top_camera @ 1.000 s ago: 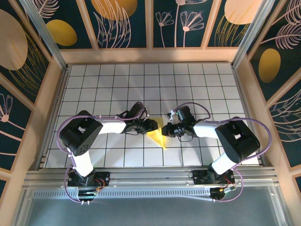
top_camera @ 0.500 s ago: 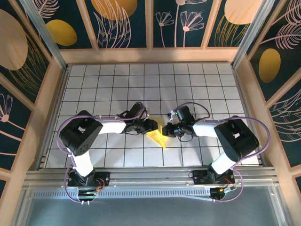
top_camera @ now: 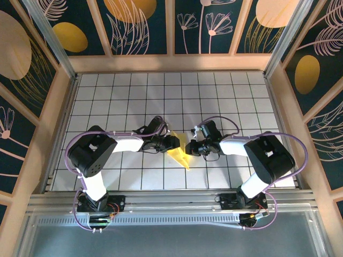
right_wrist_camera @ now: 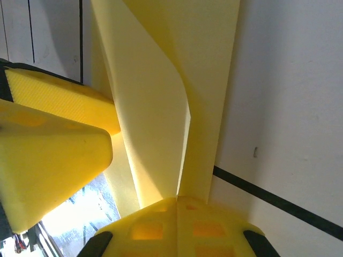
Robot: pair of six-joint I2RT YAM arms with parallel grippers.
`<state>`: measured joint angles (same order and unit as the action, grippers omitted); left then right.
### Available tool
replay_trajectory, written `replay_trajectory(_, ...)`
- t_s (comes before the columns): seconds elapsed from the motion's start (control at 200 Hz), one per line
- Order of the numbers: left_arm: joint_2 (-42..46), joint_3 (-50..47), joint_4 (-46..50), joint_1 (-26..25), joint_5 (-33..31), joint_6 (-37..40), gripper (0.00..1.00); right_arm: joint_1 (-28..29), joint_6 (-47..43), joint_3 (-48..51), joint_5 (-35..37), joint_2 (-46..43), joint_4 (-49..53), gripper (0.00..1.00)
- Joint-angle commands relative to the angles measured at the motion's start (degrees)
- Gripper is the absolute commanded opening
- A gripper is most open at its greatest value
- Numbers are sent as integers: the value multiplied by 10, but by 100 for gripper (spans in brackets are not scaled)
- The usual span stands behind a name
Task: Fold a paper plane with a square sheet of paper (fold left side to right side)
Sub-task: Fourth fold the wing at the center of the table.
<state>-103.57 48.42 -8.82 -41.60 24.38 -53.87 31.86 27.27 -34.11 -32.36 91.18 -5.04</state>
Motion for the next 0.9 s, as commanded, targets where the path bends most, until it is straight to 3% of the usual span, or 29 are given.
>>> replay_trajectory(0.0,-17,-16,30,-2,-28,6,42,-2,-12,-14,17,8,18,0)
replay_trajectory(0.62,-18,-16,29,-2,-27,5,42,-2,-14,-12,21,23,22,0)
replay_trajectory(0.896,-8,-11,19,-2,-17,0,47,-2,-8,-6,35,42,40,0)
